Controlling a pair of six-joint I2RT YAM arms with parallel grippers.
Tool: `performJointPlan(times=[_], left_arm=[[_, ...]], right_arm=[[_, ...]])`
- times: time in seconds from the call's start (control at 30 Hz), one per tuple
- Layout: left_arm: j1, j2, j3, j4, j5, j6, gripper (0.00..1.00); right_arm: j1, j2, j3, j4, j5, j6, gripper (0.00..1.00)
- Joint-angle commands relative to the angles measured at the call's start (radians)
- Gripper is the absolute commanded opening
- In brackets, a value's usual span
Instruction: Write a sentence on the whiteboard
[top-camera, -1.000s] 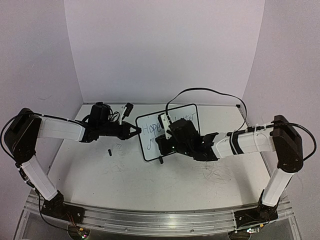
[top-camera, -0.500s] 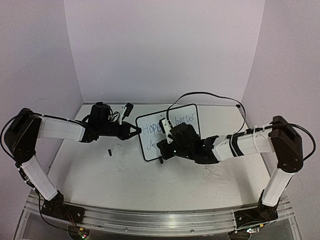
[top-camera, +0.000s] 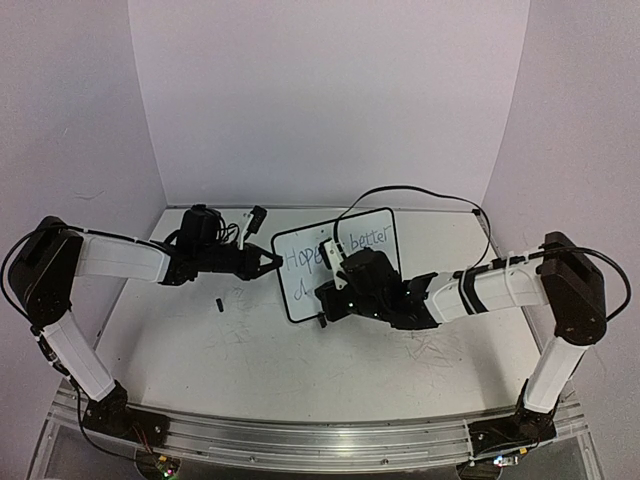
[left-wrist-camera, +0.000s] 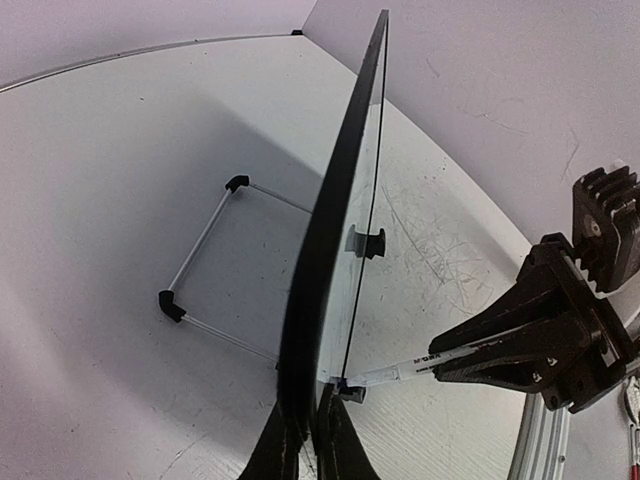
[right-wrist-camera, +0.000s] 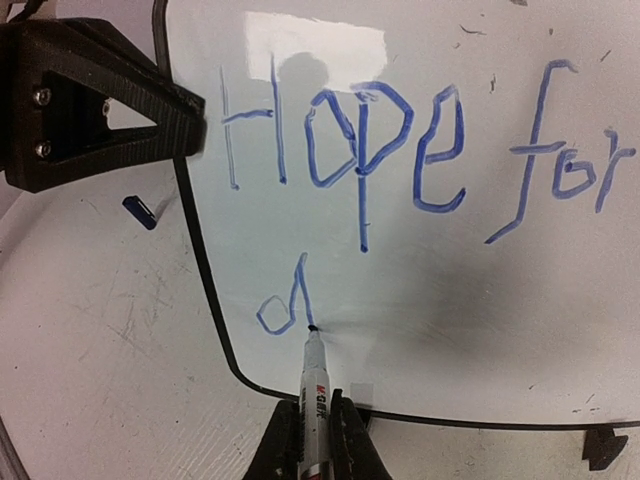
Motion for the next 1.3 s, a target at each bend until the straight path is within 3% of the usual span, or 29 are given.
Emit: performJointPlan(times=[0.0, 0.47, 1.27], left_arm=[[0.002, -0.031, -0.019, -0.007, -0.078, 0.046, 0.0], [0.002, -0.031, -0.015, -0.007, -0.076, 0.045, 0.0], [0.002, -0.034, -0.017, -0.007, -0.078, 0.05, 0.0]], right_arm=[[-0.005, -0.083, -0.02, 0.032, -0.024, 0.017, 0.0], [-0.04, -0.064, -0.033, 0.075, 0.013, 0.034, 0.0], [-0.029, -0.01, -0.008, 0.066, -0.055, 0.029, 0.0]])
